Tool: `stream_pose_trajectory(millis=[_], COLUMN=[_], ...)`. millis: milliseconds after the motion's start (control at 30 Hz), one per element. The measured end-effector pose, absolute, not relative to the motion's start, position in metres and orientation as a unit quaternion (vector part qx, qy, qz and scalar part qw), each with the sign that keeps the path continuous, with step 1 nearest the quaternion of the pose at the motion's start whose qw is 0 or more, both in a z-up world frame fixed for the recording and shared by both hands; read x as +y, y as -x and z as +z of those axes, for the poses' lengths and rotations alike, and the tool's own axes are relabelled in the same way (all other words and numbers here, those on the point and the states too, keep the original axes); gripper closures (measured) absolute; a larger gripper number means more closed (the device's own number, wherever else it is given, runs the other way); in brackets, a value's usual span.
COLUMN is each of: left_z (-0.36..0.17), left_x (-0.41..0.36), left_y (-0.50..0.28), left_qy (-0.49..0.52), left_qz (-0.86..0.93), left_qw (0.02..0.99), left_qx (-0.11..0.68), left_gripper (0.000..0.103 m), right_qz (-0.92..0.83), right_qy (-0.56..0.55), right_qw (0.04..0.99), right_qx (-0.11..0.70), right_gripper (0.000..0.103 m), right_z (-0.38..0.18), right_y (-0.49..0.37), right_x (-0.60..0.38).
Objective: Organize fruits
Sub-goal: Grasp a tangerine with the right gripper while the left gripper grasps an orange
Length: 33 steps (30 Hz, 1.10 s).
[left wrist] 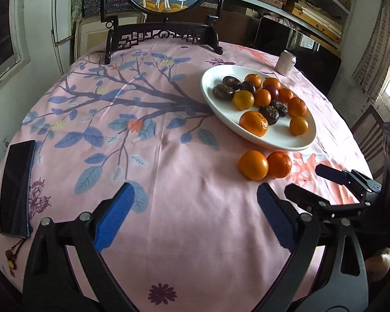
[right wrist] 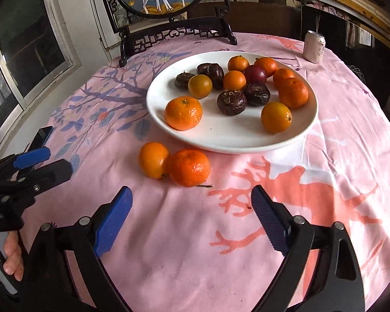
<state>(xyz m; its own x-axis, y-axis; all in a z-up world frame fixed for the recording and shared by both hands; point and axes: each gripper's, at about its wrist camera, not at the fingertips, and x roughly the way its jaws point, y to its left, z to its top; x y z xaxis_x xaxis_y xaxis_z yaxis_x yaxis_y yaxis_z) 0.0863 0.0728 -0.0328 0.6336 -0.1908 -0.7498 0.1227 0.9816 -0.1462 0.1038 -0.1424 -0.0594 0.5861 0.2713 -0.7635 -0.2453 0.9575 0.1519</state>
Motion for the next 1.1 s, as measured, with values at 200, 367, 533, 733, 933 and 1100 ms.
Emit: stream_pose_trajectory(millis=[200, 367, 533, 733, 933, 1100], left_z=[-0.036, -0.036, -0.039, -0.053, -0.073, -0.081], left_x=[0.086, 0.081, 0.061, 0.016, -0.014, -0.023], left_y=[-0.084, -0.086, -0.096, -0.122, -0.148, -0.159], left_qy=[0.057, 0.055, 0.044, 0.020, 0.002, -0.019], left_qz=[-0.092, -0.097, -0.103, -0.120, -0.111, -0.093], left_qw=[0.901, 0.899, 0.894, 0.883, 0.873, 0.874], left_qx=[0.421, 0.423, 0.434, 0.454, 0.476, 0.477], left_gripper=[0.006, 0.006, 0.006, 0.006, 0.013, 0.059], right_qz=[0.153, 0.162, 0.159, 0.132, 0.121, 0.124], right_qy=[-0.012, -0.016, -0.010, -0.019, -0.040, -0.052], right_qw=[0.873, 0.874, 0.880, 0.882, 0.887, 0.888], right_qx=[0.463, 0.459, 0.448, 0.452, 0.443, 0.440], right_gripper=[0.051, 0.063, 0.064, 0.064, 0.064, 0.064], right_z=[-0.076, -0.081, -0.066, -0.060, -0.059, -0.059], right_y=[-0.127, -0.139, -0.119, -0.086, -0.074, -0.073], right_x=[-0.136, -0.132, -0.140, -0.175, -0.203, -0.210])
